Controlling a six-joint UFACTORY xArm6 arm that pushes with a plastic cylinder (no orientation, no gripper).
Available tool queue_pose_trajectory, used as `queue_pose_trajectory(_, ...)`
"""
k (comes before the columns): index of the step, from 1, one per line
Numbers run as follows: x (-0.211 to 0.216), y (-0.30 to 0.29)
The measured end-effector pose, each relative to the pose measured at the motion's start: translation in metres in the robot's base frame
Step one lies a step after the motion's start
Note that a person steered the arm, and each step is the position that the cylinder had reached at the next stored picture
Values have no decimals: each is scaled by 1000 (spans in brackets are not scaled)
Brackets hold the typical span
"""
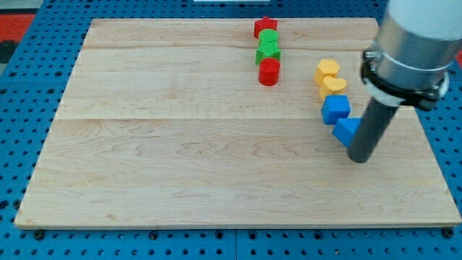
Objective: Place the blue triangle below the blue cube
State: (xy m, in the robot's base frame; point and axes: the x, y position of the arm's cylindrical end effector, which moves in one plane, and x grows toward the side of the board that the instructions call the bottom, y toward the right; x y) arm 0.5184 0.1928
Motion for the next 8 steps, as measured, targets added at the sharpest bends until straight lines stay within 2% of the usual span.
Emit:
queue_pose_trajectory(1, -5, 23)
queue_pose_trajectory(3, -32, 23)
queue_pose_trajectory(8, -33, 3)
